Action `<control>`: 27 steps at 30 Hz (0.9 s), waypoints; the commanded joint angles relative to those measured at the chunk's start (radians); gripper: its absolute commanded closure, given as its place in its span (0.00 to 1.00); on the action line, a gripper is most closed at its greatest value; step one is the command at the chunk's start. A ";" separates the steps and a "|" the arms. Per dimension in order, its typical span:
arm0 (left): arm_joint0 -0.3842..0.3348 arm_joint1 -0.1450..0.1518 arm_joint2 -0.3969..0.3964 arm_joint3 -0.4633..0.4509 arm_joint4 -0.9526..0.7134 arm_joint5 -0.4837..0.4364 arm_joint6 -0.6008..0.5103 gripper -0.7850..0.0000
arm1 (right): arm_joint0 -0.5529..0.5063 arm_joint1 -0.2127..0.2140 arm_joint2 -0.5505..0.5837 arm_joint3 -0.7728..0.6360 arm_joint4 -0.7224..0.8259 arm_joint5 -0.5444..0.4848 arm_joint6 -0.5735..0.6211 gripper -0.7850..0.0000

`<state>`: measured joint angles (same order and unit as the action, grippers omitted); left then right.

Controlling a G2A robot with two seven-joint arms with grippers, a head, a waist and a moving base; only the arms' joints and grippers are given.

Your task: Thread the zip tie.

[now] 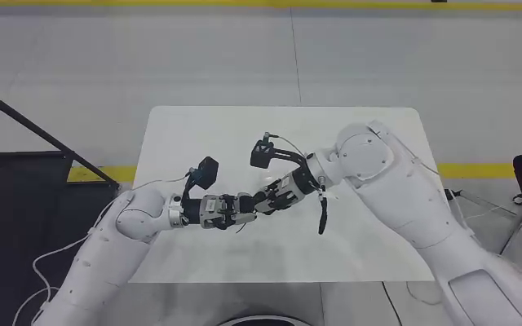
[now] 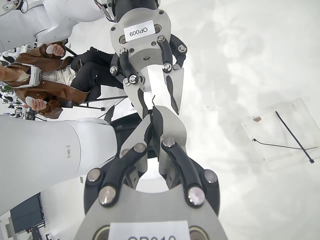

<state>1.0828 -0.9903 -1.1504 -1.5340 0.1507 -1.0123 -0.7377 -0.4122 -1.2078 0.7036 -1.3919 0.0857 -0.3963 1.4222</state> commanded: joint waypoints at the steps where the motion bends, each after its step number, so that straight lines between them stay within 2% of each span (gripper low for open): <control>1: -0.003 0.002 0.005 0.002 -0.003 0.000 0.001 0.63 | 0.005 -0.002 -0.004 0.006 0.002 0.001 0.000 1.00; 11: -0.016 0.013 0.026 0.008 -0.011 0.000 0.005 0.81 | 0.017 -0.008 -0.013 0.024 0.000 0.001 -0.014 1.00; 16: -0.020 0.018 0.037 0.010 -0.011 0.000 0.011 0.87 | 0.017 -0.008 -0.013 0.025 -0.003 0.000 -0.016 1.00; 22: -0.026 0.023 0.045 0.014 -0.009 0.000 0.022 1.00 | 0.016 -0.008 -0.011 0.026 -0.003 0.000 -0.018 1.00; 27: -0.029 0.027 0.052 0.020 -0.007 0.000 0.035 1.00 | 0.014 -0.008 -0.010 0.025 -0.005 0.002 -0.021 1.00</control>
<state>1.0549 -0.9645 -1.0994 -1.5162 0.1437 -1.0123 -0.7054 -0.3983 -1.2155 0.6933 -1.3671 0.0812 -0.3940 1.4016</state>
